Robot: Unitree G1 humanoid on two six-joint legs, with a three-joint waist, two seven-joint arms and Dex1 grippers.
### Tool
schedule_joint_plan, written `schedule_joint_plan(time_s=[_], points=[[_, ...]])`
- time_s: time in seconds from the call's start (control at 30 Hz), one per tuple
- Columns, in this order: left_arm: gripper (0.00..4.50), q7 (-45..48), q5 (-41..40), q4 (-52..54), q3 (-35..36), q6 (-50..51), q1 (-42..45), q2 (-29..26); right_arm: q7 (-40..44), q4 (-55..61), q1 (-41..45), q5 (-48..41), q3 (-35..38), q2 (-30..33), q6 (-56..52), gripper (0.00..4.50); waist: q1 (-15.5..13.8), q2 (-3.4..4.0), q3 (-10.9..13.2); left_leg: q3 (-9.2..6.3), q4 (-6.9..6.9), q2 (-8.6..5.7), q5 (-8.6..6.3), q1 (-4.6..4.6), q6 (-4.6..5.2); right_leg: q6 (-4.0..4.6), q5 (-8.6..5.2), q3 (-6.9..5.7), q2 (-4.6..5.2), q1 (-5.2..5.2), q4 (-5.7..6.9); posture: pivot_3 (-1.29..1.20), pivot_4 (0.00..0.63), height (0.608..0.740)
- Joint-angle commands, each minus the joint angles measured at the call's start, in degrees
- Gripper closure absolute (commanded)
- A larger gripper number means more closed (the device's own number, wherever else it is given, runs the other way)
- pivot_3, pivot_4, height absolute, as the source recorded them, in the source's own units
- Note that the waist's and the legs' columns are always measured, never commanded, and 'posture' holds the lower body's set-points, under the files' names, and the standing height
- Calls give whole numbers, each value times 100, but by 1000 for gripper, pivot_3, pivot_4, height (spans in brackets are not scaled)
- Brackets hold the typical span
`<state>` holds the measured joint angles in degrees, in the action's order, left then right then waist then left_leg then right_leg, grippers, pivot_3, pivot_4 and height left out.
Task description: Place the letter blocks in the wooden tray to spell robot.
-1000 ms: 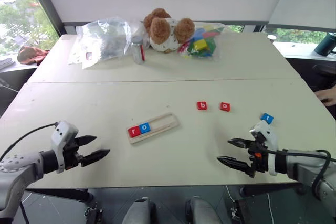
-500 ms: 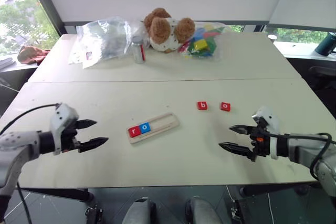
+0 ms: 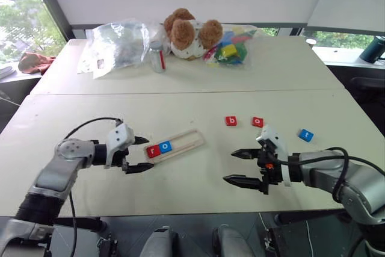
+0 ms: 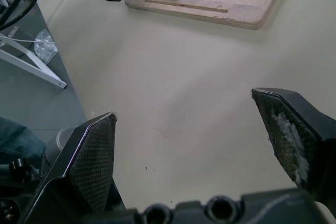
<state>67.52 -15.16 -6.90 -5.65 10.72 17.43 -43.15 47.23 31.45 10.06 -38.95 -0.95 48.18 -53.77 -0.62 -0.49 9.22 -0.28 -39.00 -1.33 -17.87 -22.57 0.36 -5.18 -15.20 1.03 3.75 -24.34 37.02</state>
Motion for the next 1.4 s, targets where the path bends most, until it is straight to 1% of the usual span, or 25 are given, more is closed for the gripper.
schedule_joint_plan(time_s=[0.03, 0.43, 0.53, 0.57, 0.83, 0.9, 1.0, 1.07, 1.17, 1.3, 1.4], points=[[0, 33, 194, -371, -49, -393, 162, 108, -72, 209, -41, -2, 98, 7, 77, 39, 0, 0, 0, 0, -1, 0, 0, -1, 0, 0, 0, -1, 0, 0, 1, 0, 150, 740], [0, 236, 459, -1074, -280, -705, 313, 478, -224, 134, -49, 142, 43, -55, 250, 39, -17, 0, -4, -1, -13, -2, 1, 9, 1, -1, 1, -1, 0, 16, 4, 0, 150, 740], [849, 312, 478, -1188, -280, -741, 344, 493, -249, 148, -86, 143, 66, -69, 245, 0, -13, 1, -5, -2, -14, -2, 0, 11, 1, -1, 1, -1, 0, 18, 5, 0, 150, 740], [1392, 336, 484, -1225, -273, -758, 357, 491, -261, 151, -101, 146, 76, -69, 243, 0, -13, 1, -5, -2, -13, -2, 0, 11, 1, -1, 1, -1, 0, 18, 5, 0, 150, 740], [1408, 456, 489, -1249, -258, -829, 589, 494, -391, 62, -226, 182, 245, -82, 298, 0, -18, 1, -6, -2, -14, -2, 0, 11, 2, -2, 1, -2, 0, 18, 6, 0, 150, 740], [1408, 609, 476, -1171, -330, -906, 820, 546, -415, -102, -274, 159, 483, -60, 337, 0, -26, 0, -5, -3, -14, -2, 1, 10, 1, -2, 1, -3, 0, 18, 6, 0, 150, 740], [1408, 966, 490, -1212, -510, -1022, 1313, 640, -508, -488, -285, 109, 1048, -4, 308, 0, -61, -3, -3, -4, -19, -7, 1, 6, 2, -2, 1, -5, 0, 20, 6, 0, 150, 740], [1408, 1225, 599, -1509, -682, -1264, 1674, 732, -506, -647, -323, 182, 1319, 64, 394, 0, -40, -4, -3, -3, -21, -10, 1, 4, 3, -2, 1, -3, 0, 20, 4, 0, 150, 740], [1408, 1494, 728, -2174, -885, -1516, 2249, 1023, -610, -762, -359, 354, 1548, 86, 559, 0, -6, -3, -3, -3, -14, -7, 0, 3, 5, -3, 1, -5, -11, 12, 6, 0, 150, 740], [1408, 1379, 1031, -3268, -1033, -1940, 2816, 1551, -896, -695, -527, 585, 1662, -17, 652, 0, 11, -4, -3, 2, -15, -3, 0, 4, 7, -4, 0, -8, -25, 8, 12, 0, 150, 740], [1408, 1396, 1146, -3841, -1031, -2206, 3062, 1792, -1019, -542, -744, 657, 1681, -74, 676, 0, 3, -7, -1, 6, -17, -4, 1, 3, 8, -6, 0, -11, -30, 8, 13, 0, 150, 740]])
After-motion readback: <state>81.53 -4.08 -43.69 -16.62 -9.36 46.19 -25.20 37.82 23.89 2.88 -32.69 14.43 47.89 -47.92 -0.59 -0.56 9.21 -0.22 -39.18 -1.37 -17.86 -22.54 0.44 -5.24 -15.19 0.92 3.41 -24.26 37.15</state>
